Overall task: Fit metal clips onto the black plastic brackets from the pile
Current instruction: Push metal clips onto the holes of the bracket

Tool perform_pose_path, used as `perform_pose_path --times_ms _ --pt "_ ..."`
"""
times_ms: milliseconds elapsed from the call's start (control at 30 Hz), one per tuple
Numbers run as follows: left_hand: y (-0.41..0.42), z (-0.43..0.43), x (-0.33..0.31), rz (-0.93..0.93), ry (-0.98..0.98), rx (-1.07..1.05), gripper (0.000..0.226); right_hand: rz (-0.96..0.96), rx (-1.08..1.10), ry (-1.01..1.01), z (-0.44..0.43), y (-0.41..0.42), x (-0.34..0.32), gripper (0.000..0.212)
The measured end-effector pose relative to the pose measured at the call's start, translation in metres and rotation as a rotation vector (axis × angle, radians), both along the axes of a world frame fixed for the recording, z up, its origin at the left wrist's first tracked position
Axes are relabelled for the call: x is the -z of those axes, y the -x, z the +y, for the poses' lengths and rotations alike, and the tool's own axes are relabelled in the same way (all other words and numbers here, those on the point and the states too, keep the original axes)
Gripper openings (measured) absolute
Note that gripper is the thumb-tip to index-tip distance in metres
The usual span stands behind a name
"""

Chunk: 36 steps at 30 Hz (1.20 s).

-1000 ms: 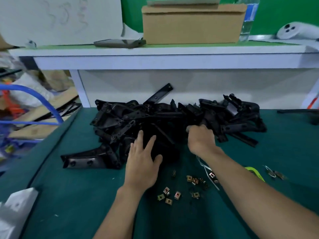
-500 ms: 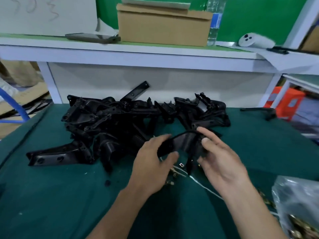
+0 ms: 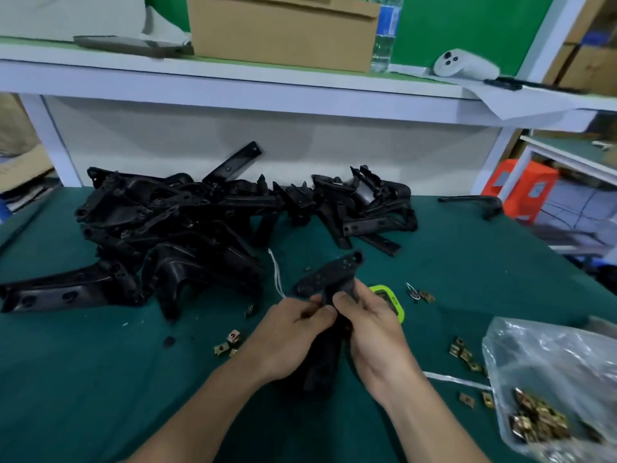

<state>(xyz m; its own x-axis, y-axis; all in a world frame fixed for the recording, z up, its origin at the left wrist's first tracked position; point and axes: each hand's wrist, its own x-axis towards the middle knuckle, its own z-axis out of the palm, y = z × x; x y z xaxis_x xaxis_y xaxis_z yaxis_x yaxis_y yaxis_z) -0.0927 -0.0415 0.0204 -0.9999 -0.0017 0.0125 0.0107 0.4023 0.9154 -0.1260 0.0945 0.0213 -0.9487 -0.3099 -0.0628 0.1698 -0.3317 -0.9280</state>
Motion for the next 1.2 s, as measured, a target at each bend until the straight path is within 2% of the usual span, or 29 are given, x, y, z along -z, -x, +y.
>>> perform_pose_path --times_ms 67,167,233,300,333,400,467,633,733,800,967,1033,1100,1200 --pt "-0.001 -0.003 -0.001 0.117 0.166 -0.108 0.047 -0.078 -0.031 0.113 0.004 0.002 -0.003 0.022" --pt "-0.005 -0.010 -0.014 0.210 0.124 -0.270 0.025 -0.218 -0.035 0.224 0.010 0.009 -0.004 0.015" --pt "-0.002 -0.023 -0.021 0.146 0.331 -0.377 0.015 -0.288 -0.024 0.186 0.015 0.012 -0.003 0.010" --pt "0.002 -0.043 -0.029 -0.020 0.658 -0.298 0.011 -0.247 -0.045 0.055 0.020 0.014 -0.001 0.003" --pt "0.003 -0.050 -0.030 -0.120 0.727 -0.206 0.013 -0.175 -0.072 -0.049 0.023 0.014 0.000 0.008" --pt "0.002 -0.052 -0.028 -0.224 0.696 -0.048 0.026 0.060 -0.105 -0.385 0.024 0.015 0.003 0.033" --pt "0.002 -0.040 -0.022 -0.186 0.683 -0.011 0.026 0.234 -0.041 -0.648 0.021 0.016 0.004 0.042" --pt "0.003 -0.024 -0.006 -0.104 0.748 -0.026 0.011 0.445 0.089 -0.909 0.014 0.015 0.013 0.038" --pt "0.004 -0.032 -0.011 -0.096 0.746 -0.011 0.022 0.463 0.083 -0.950 0.014 0.012 0.013 0.037" --pt "0.005 -0.040 -0.017 -0.076 0.662 -0.017 0.032 0.468 0.090 -0.952 0.015 0.010 0.012 0.032" --pt "0.007 -0.057 -0.021 0.019 0.233 -0.115 0.031 0.490 0.175 -0.908 0.015 0.011 0.012 0.024" --pt "0.009 -0.057 -0.013 0.049 0.266 -0.156 0.031 0.472 0.214 -0.878 0.015 0.012 0.012 0.020" --pt "0.009 -0.053 -0.006 0.050 0.316 -0.161 0.045 0.456 0.225 -0.877 0.017 0.012 0.011 0.014" --pt "0.009 -0.045 0.000 0.080 0.265 -0.206 0.056 0.428 0.257 -0.910 0.024 0.014 0.002 0.009"
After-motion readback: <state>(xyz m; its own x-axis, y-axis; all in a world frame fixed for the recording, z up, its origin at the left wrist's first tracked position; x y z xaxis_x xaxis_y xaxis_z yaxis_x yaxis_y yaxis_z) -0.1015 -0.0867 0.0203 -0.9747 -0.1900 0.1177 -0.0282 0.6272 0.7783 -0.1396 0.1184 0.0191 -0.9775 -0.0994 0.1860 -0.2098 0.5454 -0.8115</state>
